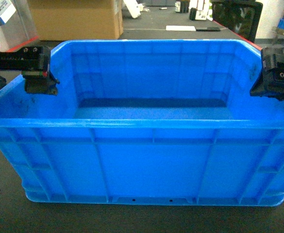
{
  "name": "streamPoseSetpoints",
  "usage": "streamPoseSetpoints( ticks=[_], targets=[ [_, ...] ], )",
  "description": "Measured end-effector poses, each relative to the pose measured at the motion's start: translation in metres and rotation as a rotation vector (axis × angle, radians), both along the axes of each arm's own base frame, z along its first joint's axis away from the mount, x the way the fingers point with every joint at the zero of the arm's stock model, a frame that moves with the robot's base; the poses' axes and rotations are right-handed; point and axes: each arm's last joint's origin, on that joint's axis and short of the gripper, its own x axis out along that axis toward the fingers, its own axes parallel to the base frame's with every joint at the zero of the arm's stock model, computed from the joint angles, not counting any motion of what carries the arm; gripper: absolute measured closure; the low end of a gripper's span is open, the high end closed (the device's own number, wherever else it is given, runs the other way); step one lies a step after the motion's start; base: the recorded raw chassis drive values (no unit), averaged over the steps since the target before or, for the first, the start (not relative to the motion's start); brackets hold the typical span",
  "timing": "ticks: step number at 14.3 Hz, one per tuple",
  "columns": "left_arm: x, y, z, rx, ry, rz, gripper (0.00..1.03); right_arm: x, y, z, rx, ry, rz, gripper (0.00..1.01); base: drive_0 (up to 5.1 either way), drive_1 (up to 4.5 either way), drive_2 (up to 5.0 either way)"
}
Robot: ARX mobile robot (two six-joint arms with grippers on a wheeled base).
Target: Place box next to blue box on left shelf
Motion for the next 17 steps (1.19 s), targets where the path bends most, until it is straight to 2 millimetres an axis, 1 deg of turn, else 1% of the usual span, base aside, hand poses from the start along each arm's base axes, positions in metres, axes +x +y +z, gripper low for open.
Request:
streamPoseSetpoints(
  ticks=[2, 3, 4, 5, 6, 7, 9, 11, 13, 14, 15, 16, 17],
  targets=[
    [-0.003, -0.002, -0.004, 0.012, 0.048, -0.005, 0.05, 0.0, 0.001, 0.001, -0.024, -0.001, -0.007, 0.03, 0.0, 0.0, 0.0],
    [-0.005, -0.005, -0.007, 0.017, 0.087, -0.015, 0.17, -0.001, 0.003, 0.0, -0.048, 0.009, -0.003, 0.28, 0.0, 0.0, 0.0],
    [-0.007, -0.007, -0.008, 0.031, 0.115, -0.009, 0.44, -0.001, 0.003, 0.0, -0.06, 0.006, -0.008, 0.56, 0.0, 0.0, 0.0],
    [-0.008, -0.007, -0.009, 0.031, 0.128, -0.007, 0.63, -0.001, 0.002, 0.0, -0.071, 0.004, -0.019, 0.74, 0.0, 0.0, 0.0],
    [-0.008, -0.008, -0.01, 0.038, 0.129, 0.0, 0.82, -0.001, 0.004, 0.0, -0.088, -0.005, -0.032, 0.81, 0.0, 0.0, 0.0],
    [-0.009, -0.008, -0.009, 0.011, 0.122, 0.015, 0.93, -0.001, 0.004, -0.001, -0.088, -0.008, -0.034, 0.81, 0.0, 0.0, 0.0],
    [-0.014, -0.008, -0.006, -0.018, 0.093, 0.036, 0.95, -0.004, 0.005, 0.001, -0.085, -0.019, -0.032, 0.81, 0.0, 0.0, 0.0],
    [-0.022, -0.01, 0.01, -0.026, 0.052, 0.041, 0.96, -0.012, 0.007, 0.011, -0.072, -0.043, -0.043, 0.81, 0.0, 0.0, 0.0],
    [-0.041, -0.008, 0.055, -0.051, -0.131, 0.048, 0.96, -0.03, 0.01, 0.059, -0.062, -0.215, -0.057, 0.82, 0.0, 0.0, 0.0],
    [-0.048, -0.006, 0.069, -0.057, -0.191, 0.049, 0.96, -0.037, 0.011, 0.074, -0.056, -0.272, -0.058, 0.82, 0.0, 0.0, 0.0],
    [-0.054, -0.005, 0.077, -0.058, -0.242, 0.047, 0.96, -0.04, 0.012, 0.082, -0.052, -0.306, -0.058, 0.82, 0.0, 0.0, 0.0],
    [-0.06, -0.005, 0.08, -0.054, -0.285, 0.049, 0.96, -0.043, 0.011, 0.088, -0.059, -0.351, -0.065, 0.82, 0.0, 0.0, 0.0],
    [-0.064, -0.005, 0.076, -0.057, -0.314, 0.056, 0.96, -0.046, 0.013, 0.09, -0.078, -0.402, -0.07, 0.82, 0.0, 0.0, 0.0]
  ],
)
